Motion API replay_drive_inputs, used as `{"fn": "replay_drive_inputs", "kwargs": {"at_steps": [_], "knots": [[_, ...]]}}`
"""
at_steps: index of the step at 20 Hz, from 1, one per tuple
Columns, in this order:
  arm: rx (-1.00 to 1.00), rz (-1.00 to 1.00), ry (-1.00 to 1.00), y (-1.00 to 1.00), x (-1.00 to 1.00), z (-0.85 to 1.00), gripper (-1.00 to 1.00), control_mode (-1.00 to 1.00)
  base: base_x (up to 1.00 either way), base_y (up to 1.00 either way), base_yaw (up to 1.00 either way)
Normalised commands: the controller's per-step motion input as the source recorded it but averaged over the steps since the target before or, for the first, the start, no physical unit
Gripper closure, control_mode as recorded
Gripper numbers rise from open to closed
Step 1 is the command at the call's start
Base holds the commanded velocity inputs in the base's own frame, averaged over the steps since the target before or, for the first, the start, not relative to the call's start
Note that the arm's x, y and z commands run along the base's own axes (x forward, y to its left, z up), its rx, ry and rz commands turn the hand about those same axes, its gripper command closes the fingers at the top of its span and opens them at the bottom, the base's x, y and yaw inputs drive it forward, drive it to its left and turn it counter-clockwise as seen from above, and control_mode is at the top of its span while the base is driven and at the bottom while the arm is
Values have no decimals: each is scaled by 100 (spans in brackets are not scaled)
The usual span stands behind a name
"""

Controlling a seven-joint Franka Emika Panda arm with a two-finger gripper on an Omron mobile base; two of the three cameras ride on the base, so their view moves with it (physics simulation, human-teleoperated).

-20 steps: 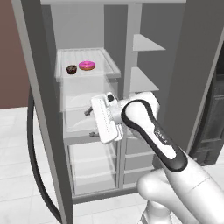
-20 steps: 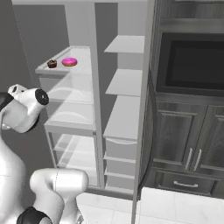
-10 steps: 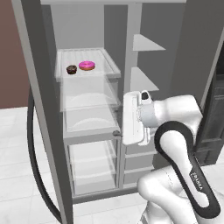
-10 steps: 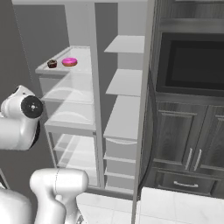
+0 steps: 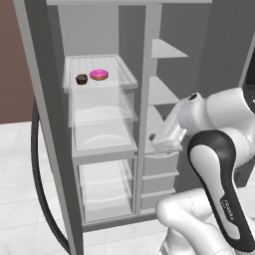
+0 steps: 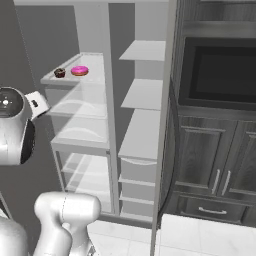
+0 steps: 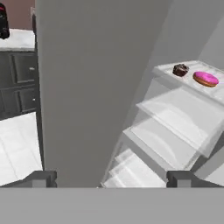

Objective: Take the donut and cupcake from the fridge and place them on the empty tray on the dining counter.

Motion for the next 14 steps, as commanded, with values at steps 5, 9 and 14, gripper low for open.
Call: {"fn": "replay_drive_inputs", "kwargs": {"at_steps": [5, 9, 14], "knots": [[0, -50, 32, -27, -45, 13, -100, -100, 0, 0, 0], [-2, -42, 5, -26, -55, -14, -100, -100, 0, 0, 0], [-3, -15, -6, -40, -34, -23, -100, -100, 0, 0, 0]]}}
